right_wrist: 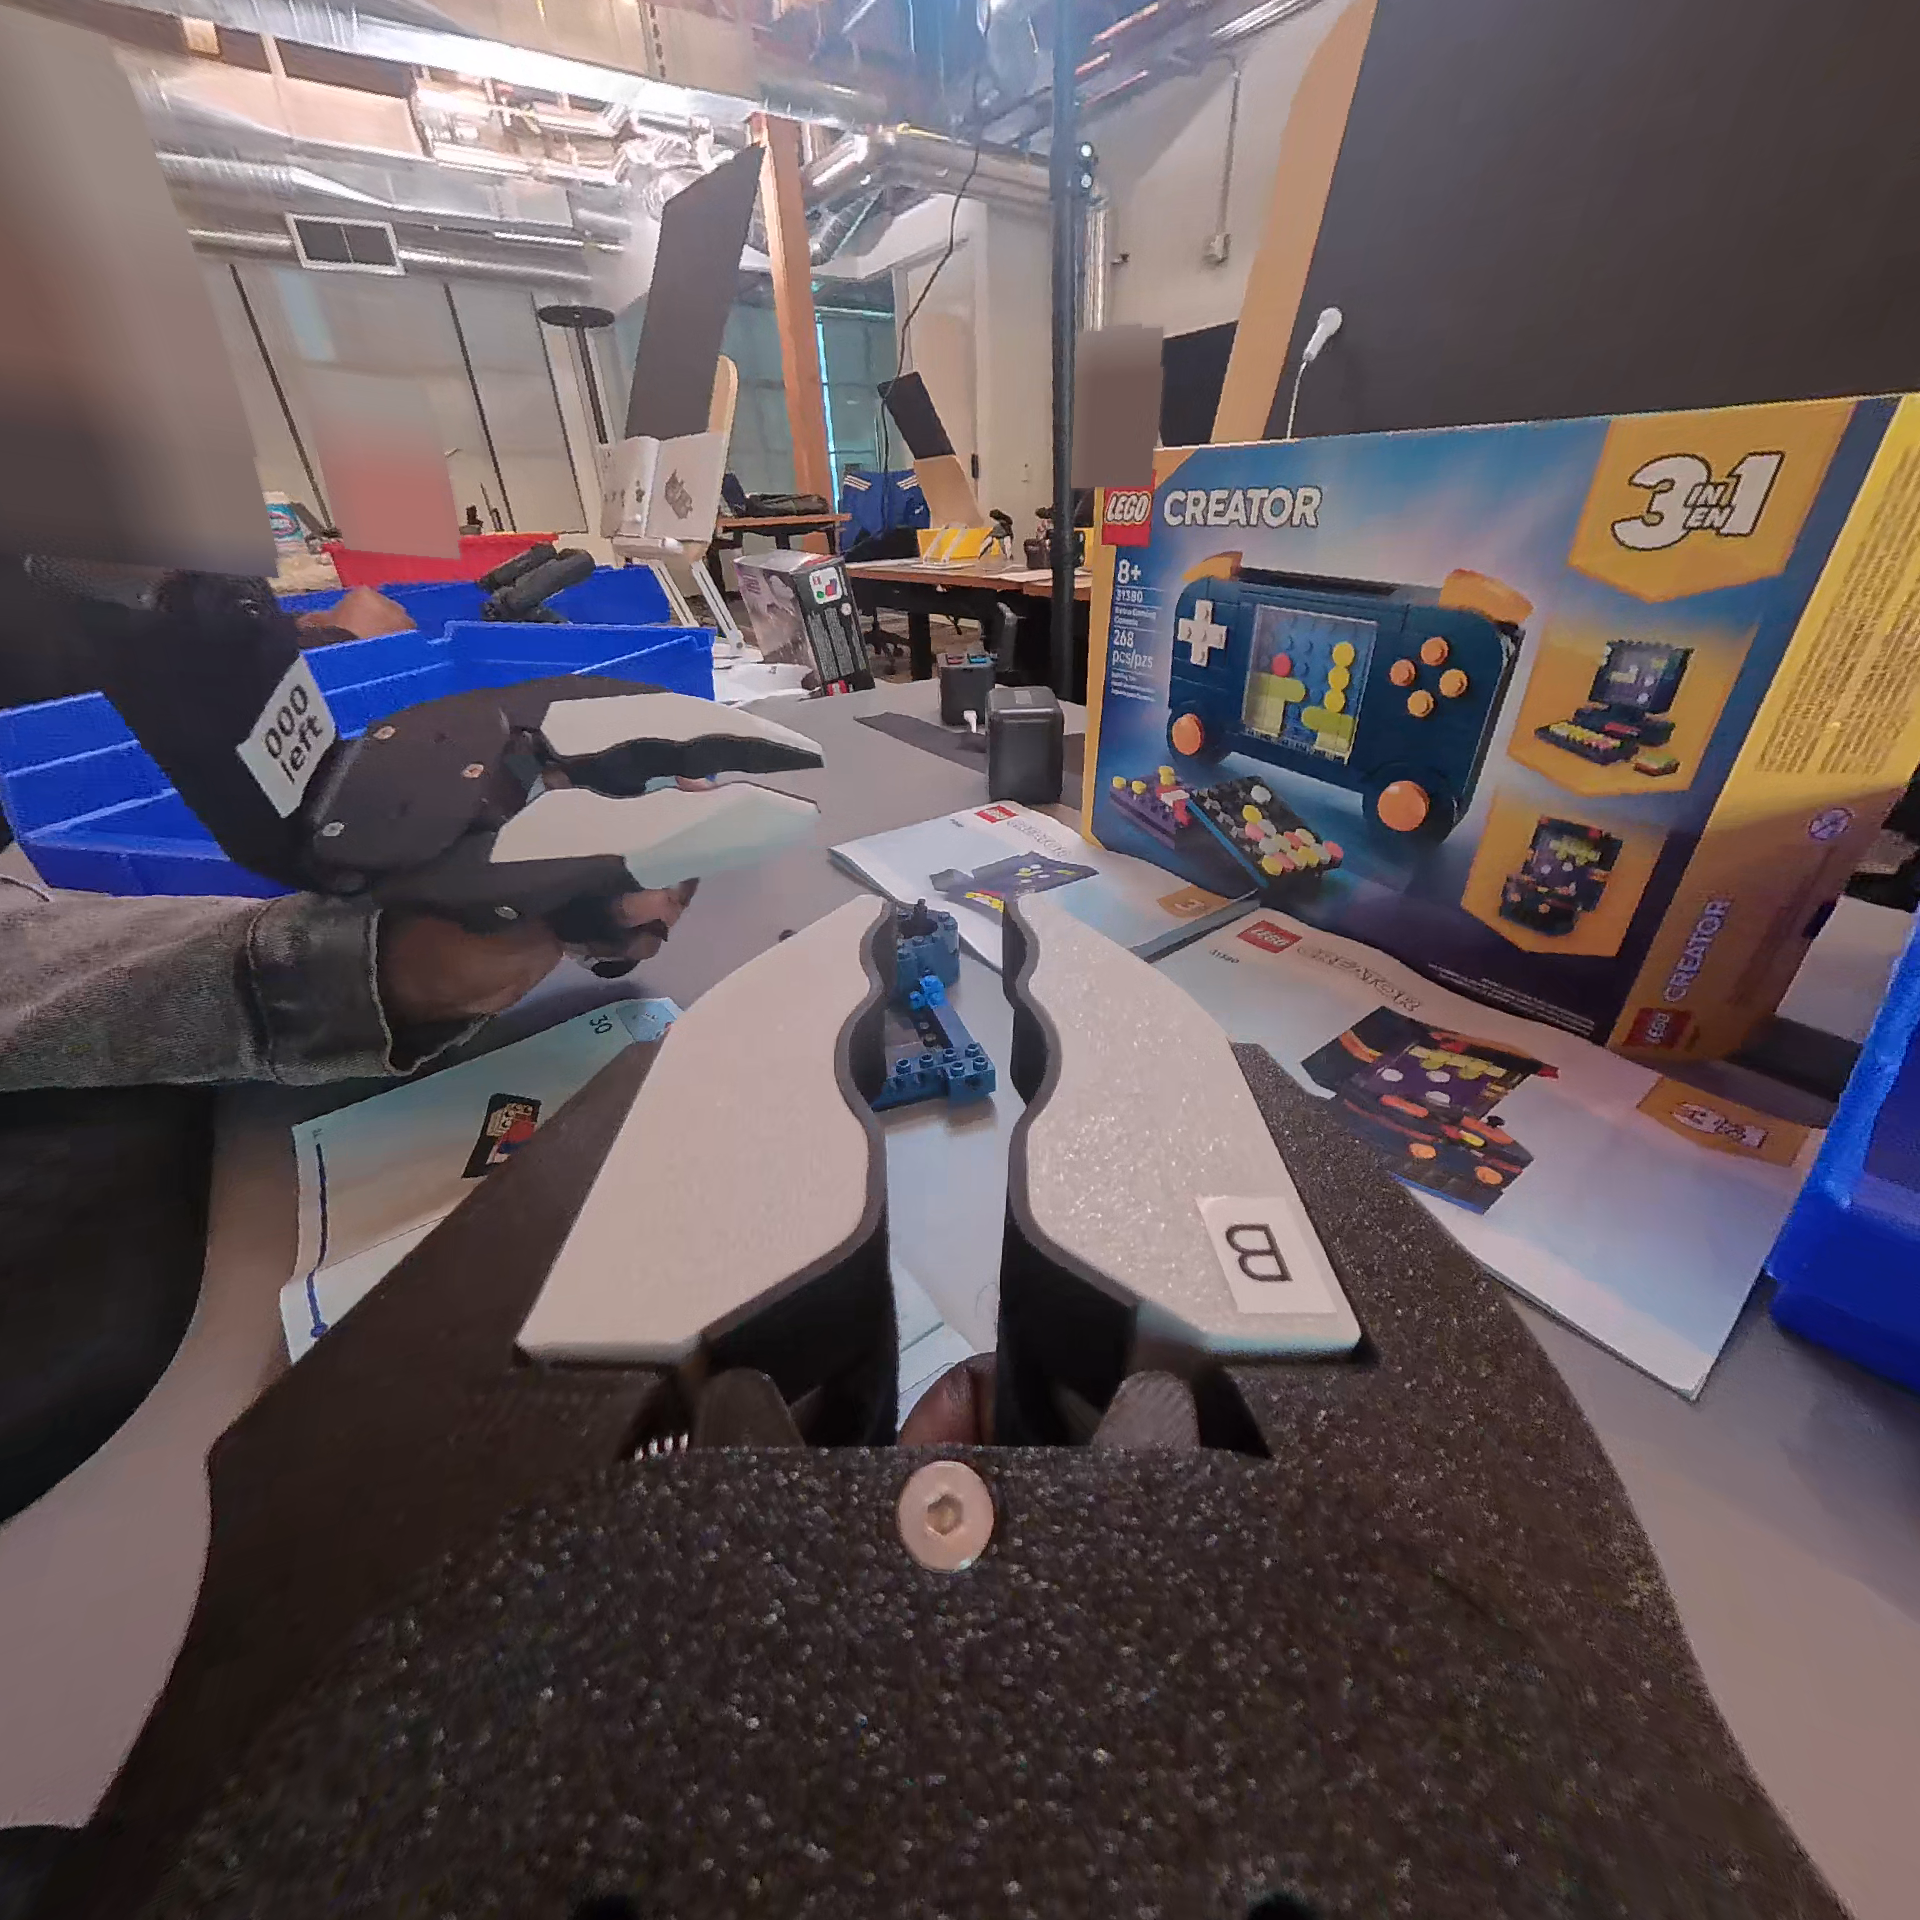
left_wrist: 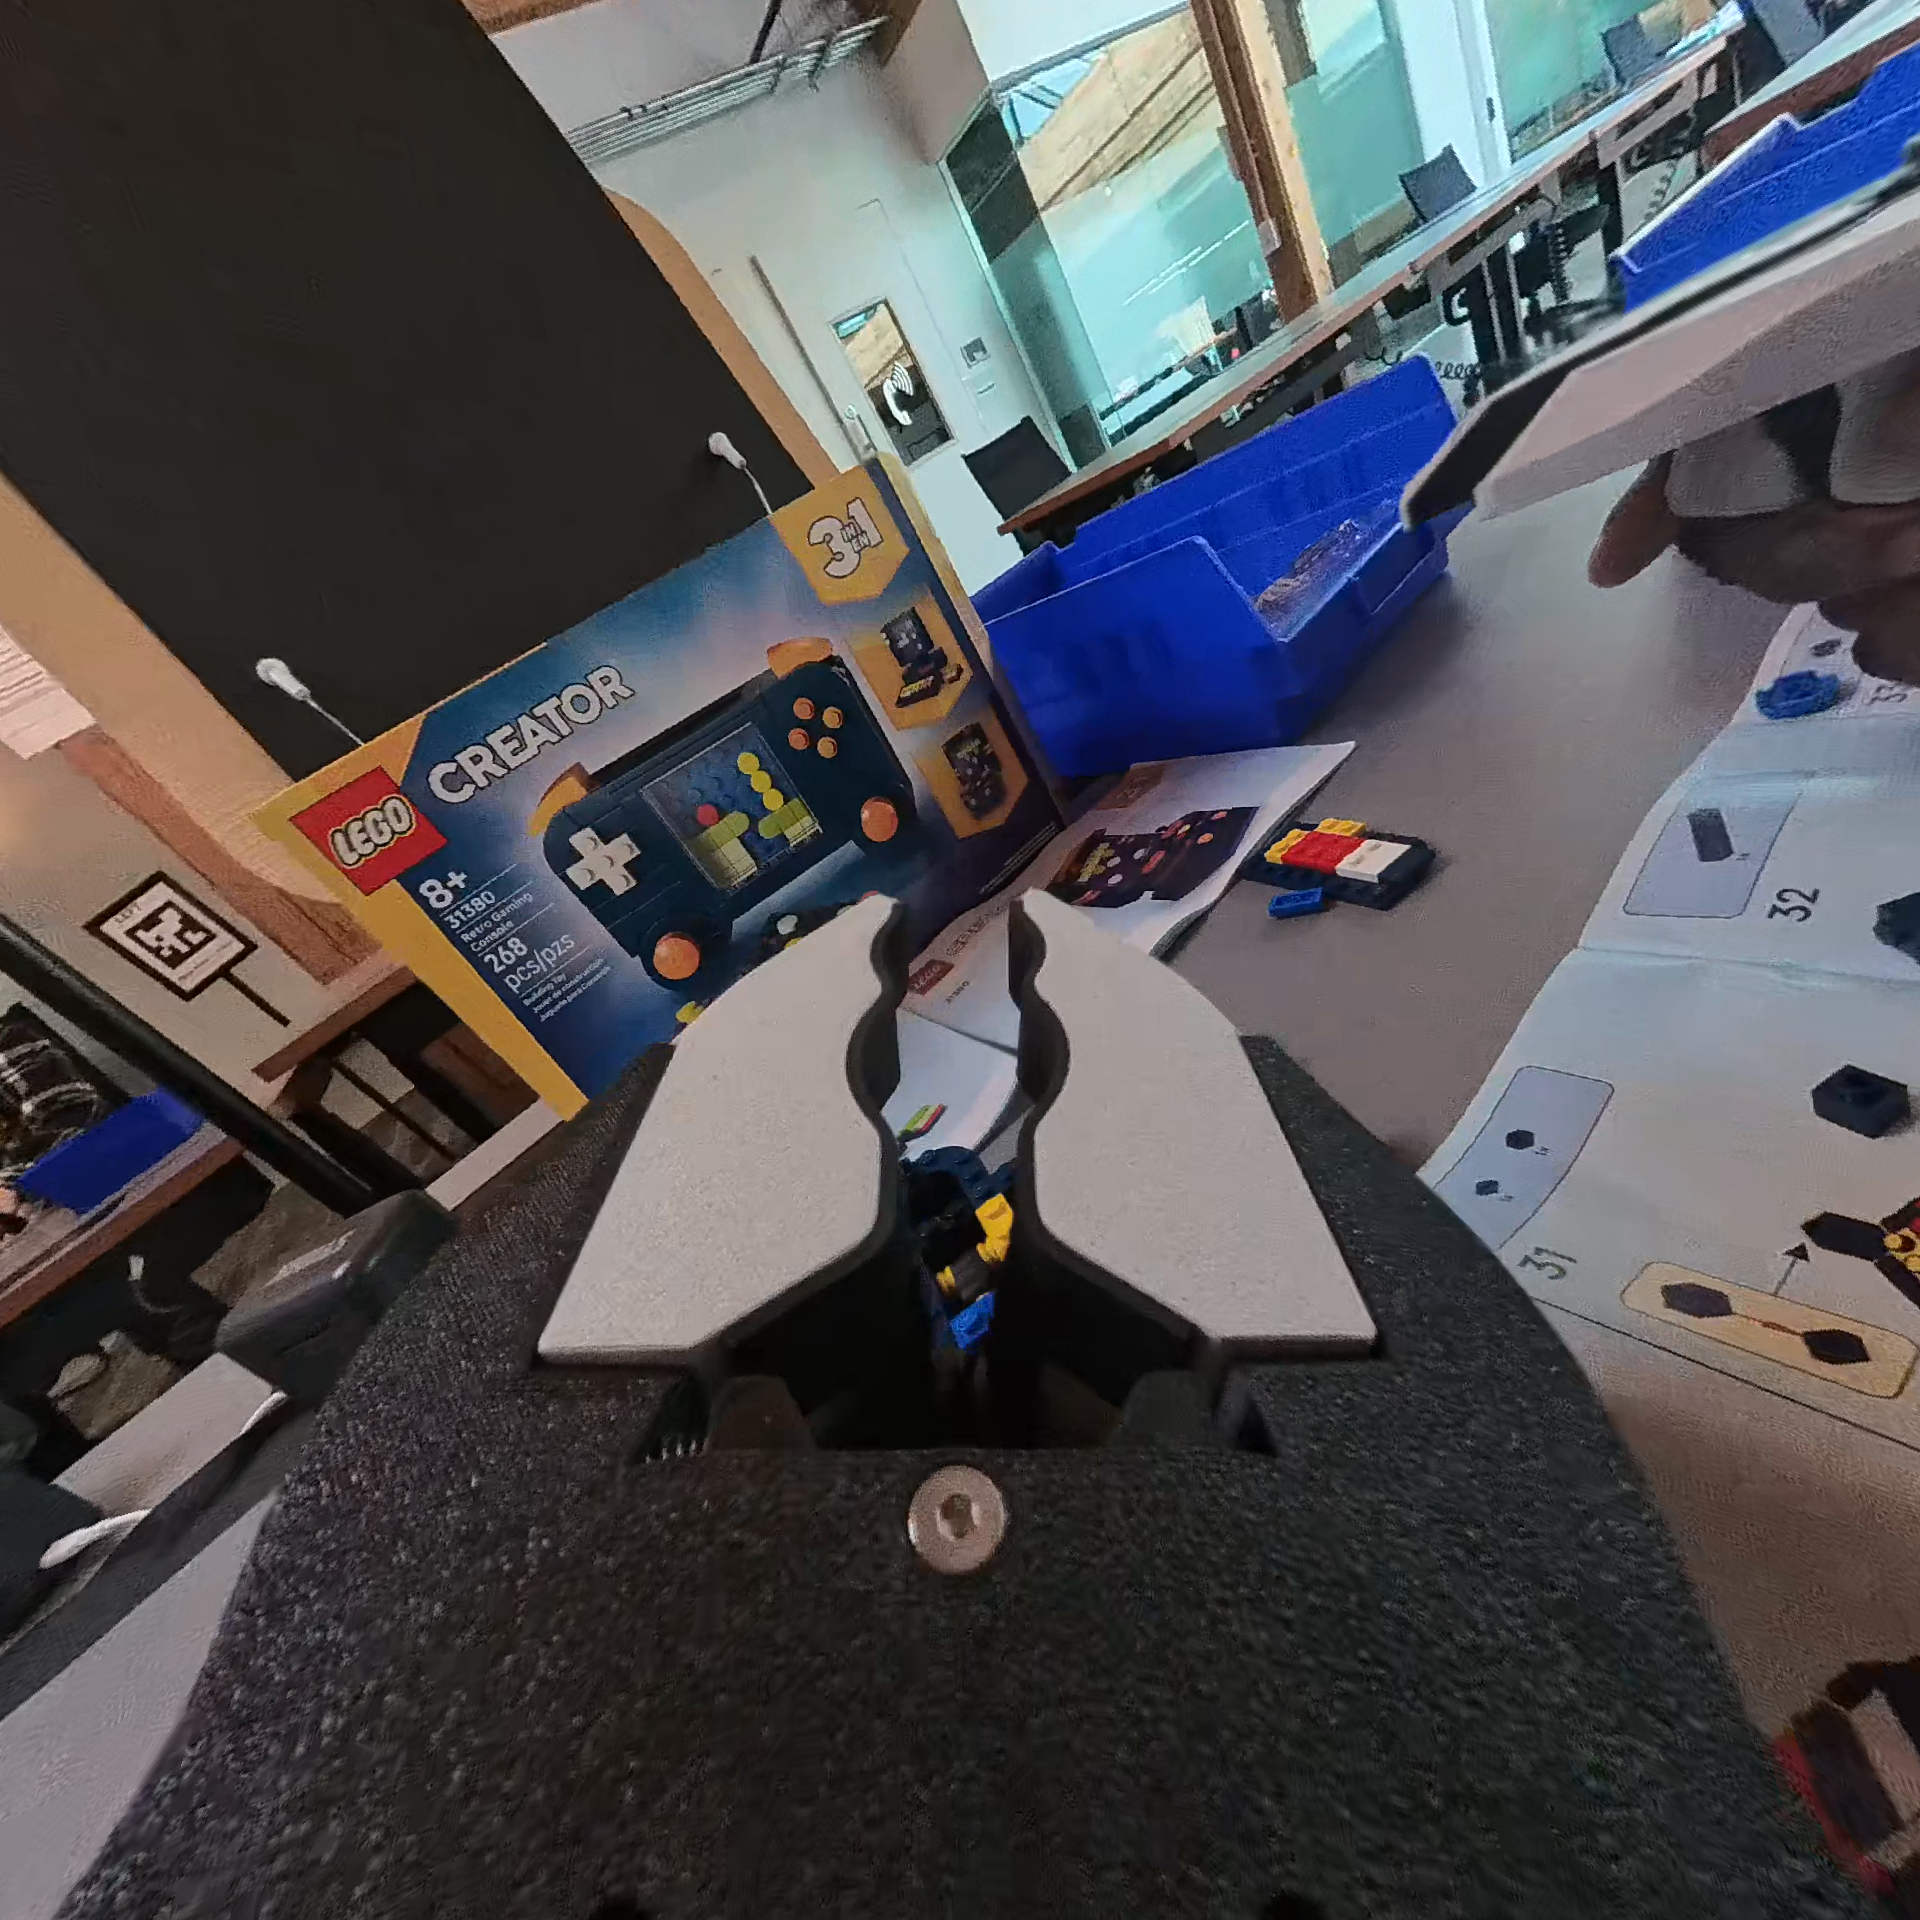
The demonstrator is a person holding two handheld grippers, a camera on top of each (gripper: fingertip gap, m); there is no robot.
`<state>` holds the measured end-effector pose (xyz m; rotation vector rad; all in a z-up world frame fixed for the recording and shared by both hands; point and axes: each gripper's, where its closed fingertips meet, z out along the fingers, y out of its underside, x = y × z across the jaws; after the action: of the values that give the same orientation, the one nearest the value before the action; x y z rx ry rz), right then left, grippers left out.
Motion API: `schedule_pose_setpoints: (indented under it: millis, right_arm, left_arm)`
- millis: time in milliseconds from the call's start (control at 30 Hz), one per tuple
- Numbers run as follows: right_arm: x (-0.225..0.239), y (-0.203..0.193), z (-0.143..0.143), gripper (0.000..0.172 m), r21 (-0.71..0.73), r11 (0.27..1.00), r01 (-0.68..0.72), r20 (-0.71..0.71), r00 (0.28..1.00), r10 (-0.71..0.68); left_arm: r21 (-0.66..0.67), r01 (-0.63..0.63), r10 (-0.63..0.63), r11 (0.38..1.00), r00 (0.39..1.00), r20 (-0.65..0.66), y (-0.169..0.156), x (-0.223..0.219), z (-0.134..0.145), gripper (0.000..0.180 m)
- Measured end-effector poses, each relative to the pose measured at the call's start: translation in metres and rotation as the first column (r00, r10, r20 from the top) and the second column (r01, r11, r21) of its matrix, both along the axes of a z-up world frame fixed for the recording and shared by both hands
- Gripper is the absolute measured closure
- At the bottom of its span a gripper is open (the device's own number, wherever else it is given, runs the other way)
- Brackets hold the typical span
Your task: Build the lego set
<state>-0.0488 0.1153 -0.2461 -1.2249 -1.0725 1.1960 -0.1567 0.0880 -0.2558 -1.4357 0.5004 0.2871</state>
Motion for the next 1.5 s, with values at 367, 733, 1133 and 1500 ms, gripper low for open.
schedule_pose_setpoints:
  millis: [367,733,1133,1500]
  right_arm:
    - [0.013,-0.006,0.026,0.153,0.046,0.999,-0.014,-0.08,0.997,0.017]
    - [0.012,-0.006,0.006,0.154,0.113,0.992,-0.06,0.01,0.998,0.059]
    - [0.011,-0.026,-0.004,0.153,0.156,0.977,-0.143,0.08,0.988,0.132]
    - [0.011,-0.021,-0.01,0.153,0.136,0.982,-0.13,0.102,0.988,0.116]
  left_arm:
    - [0.05,-0.005,0.001,0.999,0.997,0.08,-0.008,-0.002,0.011,0.163]
    - [0.067,-0.065,0.064,0.996,0.998,0.023,-0.009,-0.003,0.01,0.163]
    - [0.052,-0.006,0.009,0.999,0.998,-0.064,-0.004,0.012,0.005,0.163]
    - [-0.211,0.297,-0.237,0.931,0.933,0.271,-0.01,0.05,0.016,0.154]
